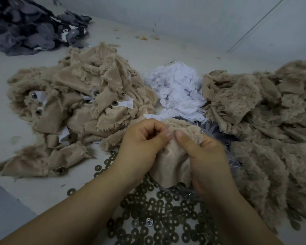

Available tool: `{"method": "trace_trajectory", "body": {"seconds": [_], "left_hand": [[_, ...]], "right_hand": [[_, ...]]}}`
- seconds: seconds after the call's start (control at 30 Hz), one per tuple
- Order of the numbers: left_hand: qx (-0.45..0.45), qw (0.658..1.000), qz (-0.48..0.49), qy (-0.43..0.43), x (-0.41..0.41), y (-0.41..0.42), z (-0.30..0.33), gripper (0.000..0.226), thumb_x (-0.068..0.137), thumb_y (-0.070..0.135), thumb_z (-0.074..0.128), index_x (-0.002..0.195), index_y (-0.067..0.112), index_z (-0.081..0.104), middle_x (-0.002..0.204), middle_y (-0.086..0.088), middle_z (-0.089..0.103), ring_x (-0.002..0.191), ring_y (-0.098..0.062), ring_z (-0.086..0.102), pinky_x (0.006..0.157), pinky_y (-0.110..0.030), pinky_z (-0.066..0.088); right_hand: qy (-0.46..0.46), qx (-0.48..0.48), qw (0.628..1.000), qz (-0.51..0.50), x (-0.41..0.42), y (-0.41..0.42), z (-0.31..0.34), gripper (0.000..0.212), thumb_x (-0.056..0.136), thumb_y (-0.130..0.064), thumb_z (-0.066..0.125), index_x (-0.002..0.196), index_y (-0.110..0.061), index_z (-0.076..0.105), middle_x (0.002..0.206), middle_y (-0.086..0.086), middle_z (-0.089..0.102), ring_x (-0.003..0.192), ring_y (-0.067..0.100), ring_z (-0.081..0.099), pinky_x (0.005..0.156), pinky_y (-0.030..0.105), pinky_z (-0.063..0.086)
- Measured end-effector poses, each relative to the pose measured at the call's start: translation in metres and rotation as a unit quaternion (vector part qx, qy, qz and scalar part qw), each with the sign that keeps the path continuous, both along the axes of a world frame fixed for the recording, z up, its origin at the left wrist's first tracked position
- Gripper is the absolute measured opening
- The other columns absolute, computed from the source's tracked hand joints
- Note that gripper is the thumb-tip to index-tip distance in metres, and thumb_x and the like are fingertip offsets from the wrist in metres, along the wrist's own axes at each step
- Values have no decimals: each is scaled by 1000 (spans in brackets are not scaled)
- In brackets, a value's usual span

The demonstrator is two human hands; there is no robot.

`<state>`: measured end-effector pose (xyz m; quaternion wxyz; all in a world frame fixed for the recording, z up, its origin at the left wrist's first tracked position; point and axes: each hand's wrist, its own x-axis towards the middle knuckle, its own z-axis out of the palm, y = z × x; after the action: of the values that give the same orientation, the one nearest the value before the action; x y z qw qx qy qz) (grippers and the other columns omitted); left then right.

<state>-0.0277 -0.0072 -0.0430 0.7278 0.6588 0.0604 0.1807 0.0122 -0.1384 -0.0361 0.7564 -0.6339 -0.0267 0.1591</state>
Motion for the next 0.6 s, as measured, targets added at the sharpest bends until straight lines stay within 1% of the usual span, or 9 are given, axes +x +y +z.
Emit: {"method": "trace_trajectory", "body": {"seconds": [0.03,0.1,0.17,0.3,0.43,0.47,0.53,0.6], "left_hand": [[-49,999,-10,4,0,0,0,16,84,9,69,70,15,69,65,-2,62,63,-12,57,60,-22,51],[-135,990,-33,8,-1,-1,1,9,78,15,69,69,14,69,63,-1,63,61,-10,59,59,-21,51],[-170,985,-41,8,-1,-2,1,8,75,17,68,69,13,68,62,0,63,59,-9,60,59,-21,52],[-224,974,-43,10,1,-1,0,8,75,15,68,70,9,67,62,-1,65,59,-10,63,58,-21,53],[-232,971,-45,16,2,-2,-2,9,76,17,68,68,13,69,67,-3,66,64,-12,64,63,-23,55],[-229,972,-42,17,2,-3,-2,9,76,18,68,68,14,69,67,-2,65,64,-11,64,63,-23,55],[-213,976,-33,23,2,-3,-3,10,76,19,68,68,14,69,67,-3,64,64,-11,62,63,-23,55],[-183,982,-24,31,3,-5,-4,15,82,17,66,68,17,69,68,-4,63,64,-12,60,62,-23,54]], "right_hand": [[2,4,1000,4,0,0,0,13,88,-21,71,91,-11,79,94,13,78,91,30,75,83,46,60],[12,20,1000,16,-1,0,0,14,88,-22,70,93,-12,79,96,11,78,92,28,75,78,39,62],[19,31,999,27,0,0,1,17,85,-23,72,95,-12,79,97,11,78,93,27,75,76,35,62],[26,52,997,44,0,1,1,32,72,-24,76,101,-10,77,102,11,77,96,27,74,78,35,61],[64,69,994,50,2,1,-1,34,70,-23,76,101,-9,77,104,14,76,99,29,74,87,42,58],[72,73,993,52,3,1,-1,34,70,-23,76,102,-9,77,105,14,76,99,30,74,87,42,58],[72,73,993,51,3,0,-1,33,70,-23,76,101,-9,78,104,14,76,97,30,74,82,39,60],[66,71,994,47,2,0,-1,32,70,-24,76,99,-10,78,102,14,76,96,29,74,77,36,61]]}}
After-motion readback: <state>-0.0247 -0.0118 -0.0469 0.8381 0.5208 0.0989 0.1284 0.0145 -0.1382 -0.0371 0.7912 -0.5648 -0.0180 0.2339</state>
